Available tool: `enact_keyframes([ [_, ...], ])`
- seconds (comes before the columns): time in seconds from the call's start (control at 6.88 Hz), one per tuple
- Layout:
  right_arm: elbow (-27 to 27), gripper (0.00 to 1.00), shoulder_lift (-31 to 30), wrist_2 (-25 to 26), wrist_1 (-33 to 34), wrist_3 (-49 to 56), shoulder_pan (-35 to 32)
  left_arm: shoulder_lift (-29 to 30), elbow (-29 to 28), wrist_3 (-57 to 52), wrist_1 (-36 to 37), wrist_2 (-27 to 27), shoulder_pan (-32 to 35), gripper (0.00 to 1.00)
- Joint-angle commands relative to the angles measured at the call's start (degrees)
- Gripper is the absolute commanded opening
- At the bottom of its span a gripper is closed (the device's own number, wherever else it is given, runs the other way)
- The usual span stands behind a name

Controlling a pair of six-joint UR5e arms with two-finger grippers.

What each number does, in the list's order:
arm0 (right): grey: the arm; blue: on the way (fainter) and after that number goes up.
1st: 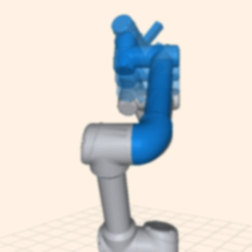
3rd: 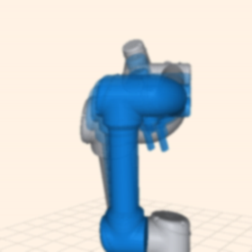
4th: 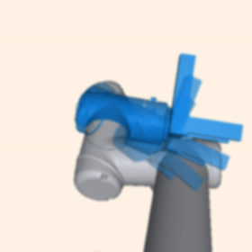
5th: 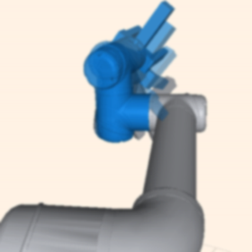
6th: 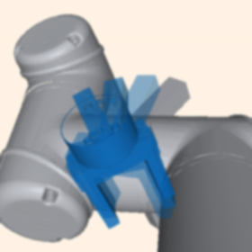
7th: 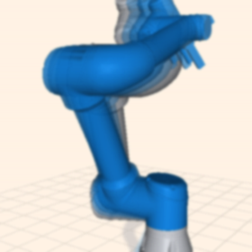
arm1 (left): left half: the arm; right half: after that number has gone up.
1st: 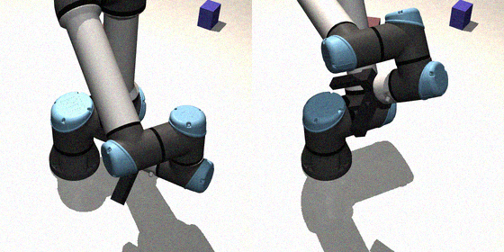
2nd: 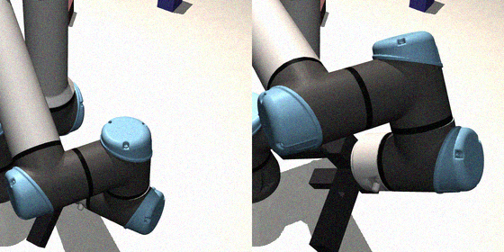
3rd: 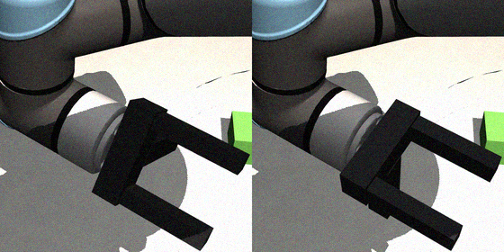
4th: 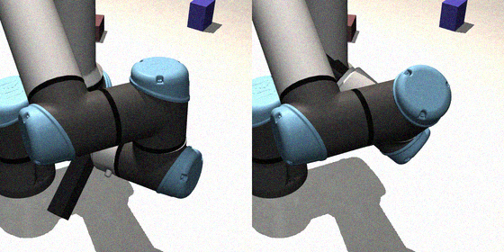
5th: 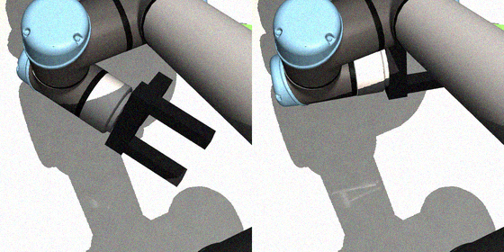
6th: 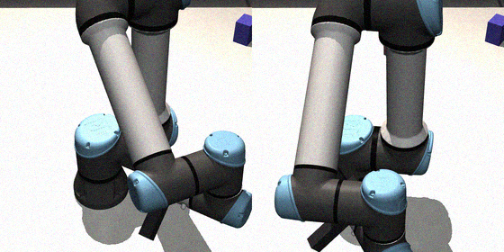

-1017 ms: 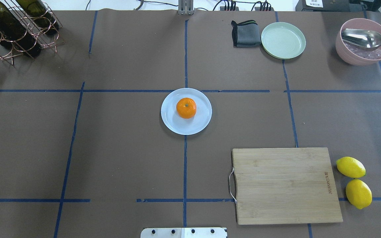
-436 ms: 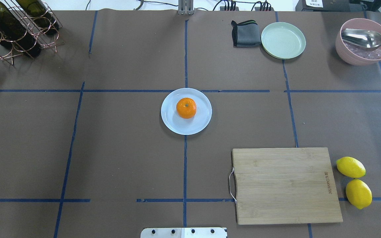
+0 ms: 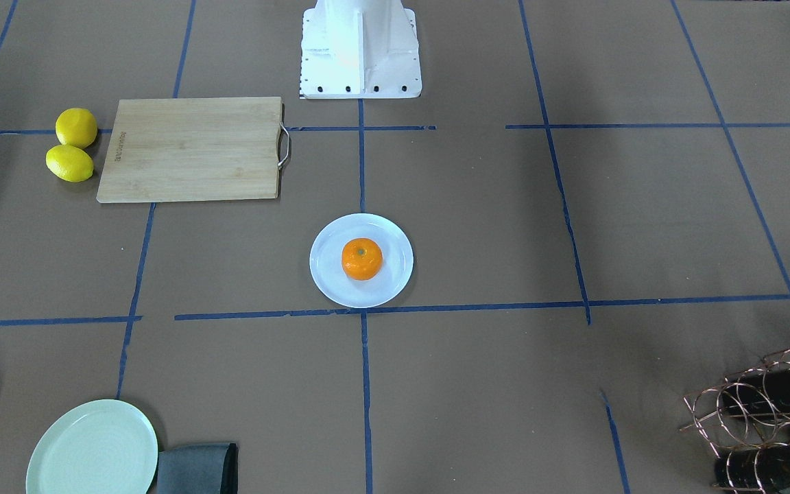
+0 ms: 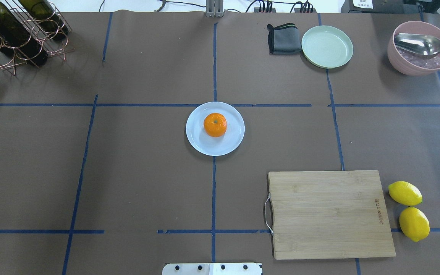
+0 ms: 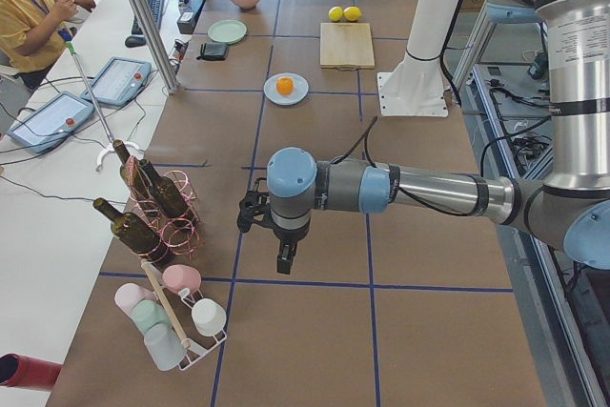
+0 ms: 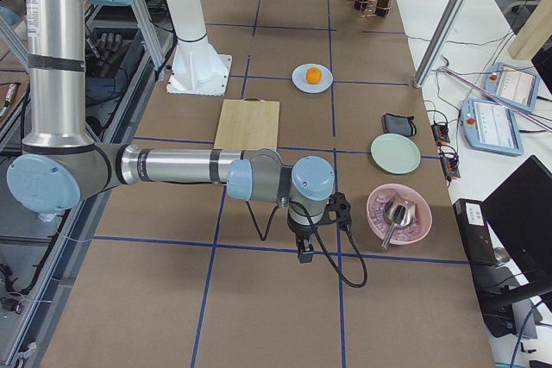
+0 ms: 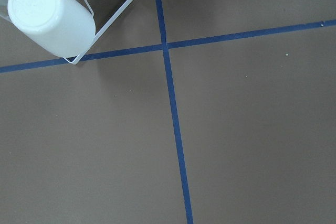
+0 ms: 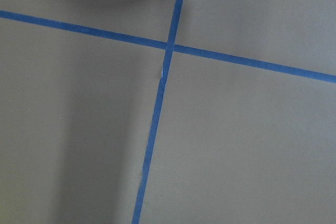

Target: Pick orange to plate

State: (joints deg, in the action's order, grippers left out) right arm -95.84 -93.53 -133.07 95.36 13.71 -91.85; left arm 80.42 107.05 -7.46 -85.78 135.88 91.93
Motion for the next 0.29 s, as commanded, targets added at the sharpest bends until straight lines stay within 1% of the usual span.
enact_keyframes([
  [0.0, 0.04, 1.0, -0.07, 0.0, 0.0, 0.0, 0.0, 0.0, 0.09, -0.01, 0.0, 0.0, 0.0, 1.0],
  [0.15, 0.04, 1.0, 0.02, 0.0, 0.0, 0.0, 0.0, 0.0, 0.09, -0.01, 0.0, 0.0, 0.0, 1.0],
])
